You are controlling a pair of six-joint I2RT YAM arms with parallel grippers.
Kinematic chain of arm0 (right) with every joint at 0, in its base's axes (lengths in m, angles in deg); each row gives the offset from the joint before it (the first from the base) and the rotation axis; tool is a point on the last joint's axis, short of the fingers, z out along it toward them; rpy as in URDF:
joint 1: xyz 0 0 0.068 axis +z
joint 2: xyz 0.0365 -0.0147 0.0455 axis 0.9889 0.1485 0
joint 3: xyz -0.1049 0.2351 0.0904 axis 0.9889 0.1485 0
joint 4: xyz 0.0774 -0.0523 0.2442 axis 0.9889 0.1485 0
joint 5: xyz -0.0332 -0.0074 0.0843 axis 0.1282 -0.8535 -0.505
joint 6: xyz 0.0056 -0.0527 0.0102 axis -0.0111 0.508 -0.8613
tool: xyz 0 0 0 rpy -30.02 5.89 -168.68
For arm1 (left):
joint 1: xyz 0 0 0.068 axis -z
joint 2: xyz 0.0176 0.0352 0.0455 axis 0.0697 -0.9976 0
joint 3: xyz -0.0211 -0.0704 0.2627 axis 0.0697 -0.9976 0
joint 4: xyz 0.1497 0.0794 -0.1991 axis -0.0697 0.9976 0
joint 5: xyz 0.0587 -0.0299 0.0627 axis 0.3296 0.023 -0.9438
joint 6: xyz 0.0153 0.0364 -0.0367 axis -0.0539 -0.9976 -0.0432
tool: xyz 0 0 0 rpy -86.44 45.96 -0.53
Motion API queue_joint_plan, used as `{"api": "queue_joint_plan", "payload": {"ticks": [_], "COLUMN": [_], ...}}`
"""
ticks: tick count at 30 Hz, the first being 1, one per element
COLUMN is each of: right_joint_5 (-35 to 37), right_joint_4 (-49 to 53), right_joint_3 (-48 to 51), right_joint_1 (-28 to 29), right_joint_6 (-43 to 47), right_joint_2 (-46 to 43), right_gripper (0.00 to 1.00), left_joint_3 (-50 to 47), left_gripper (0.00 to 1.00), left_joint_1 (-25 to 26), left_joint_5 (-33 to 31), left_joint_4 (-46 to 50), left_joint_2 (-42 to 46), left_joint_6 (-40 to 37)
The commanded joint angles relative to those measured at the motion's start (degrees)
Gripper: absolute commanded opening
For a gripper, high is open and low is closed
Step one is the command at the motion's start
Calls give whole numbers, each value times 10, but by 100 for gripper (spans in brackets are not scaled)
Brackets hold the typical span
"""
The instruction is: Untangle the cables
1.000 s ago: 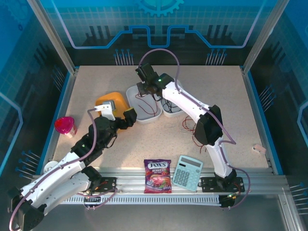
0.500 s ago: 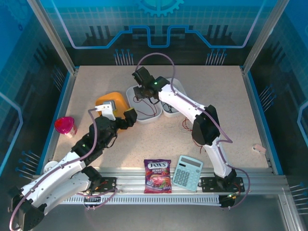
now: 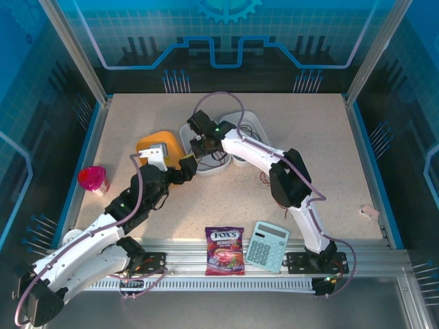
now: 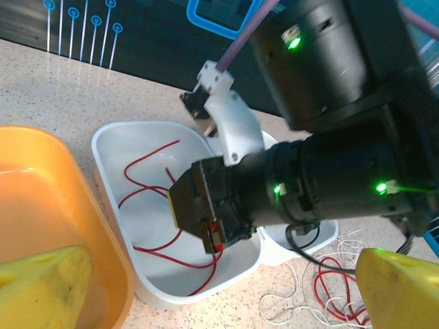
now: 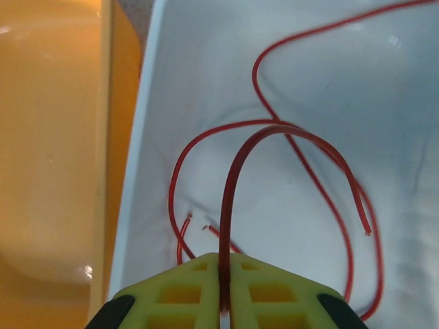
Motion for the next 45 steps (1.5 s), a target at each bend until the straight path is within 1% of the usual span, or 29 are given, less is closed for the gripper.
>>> {"api": "queue_joint_plan", "payload": {"ticks": [1,5,8,10,16,23,28,33,37,38,39,42,45], "right_joint_5": [-21,-11,0,3,7,17,49,89,109,112,112,106,82], "right_joint_4": [-20,-17,-17,-22,-41,-69,-68,-43,-18,-14,-10,9,18], "right_joint_3": [33,55,78,98,156,270,355,435,489,503,516,555,591], "right_joint_1": [7,7,5,4,2,-17,-33,-61,-93,-102,-113,-155,-209], "right_joint_6": [-23,-31,-36,-38,-39,-59,-74,-94,-110,-113,-116,-130,-145], "right_joint_2": [-33,-48,-68,-89,-161,-274,-358,-445,-515,-535,-555,-603,-642], "right_gripper": [13,20,27,33,43,44,46,56,70,78,100,100,100], "left_joint_3": [9,13,13,13,14,17,34,78,119,135,151,206,270], "left_gripper": [99,99,99,99,99,99,99,99,99,99,99,99,99], "left_joint_1": [-5,-6,-6,-6,-5,-6,-6,-4,18,29,43,78,96], "left_joint_5": [14,20,21,22,23,32,58,125,172,177,178,177,211], "left_joint_4": [-3,-2,-3,-3,-3,-2,-3,1,0,2,5,12,14], "left_joint_2": [-5,-10,-14,-15,-15,-14,-38,-105,-179,-203,-227,-300,-384], "left_joint_6": [-8,-8,-8,-8,-8,-12,-20,-29,-42,-51,-61,-86,-98]}}
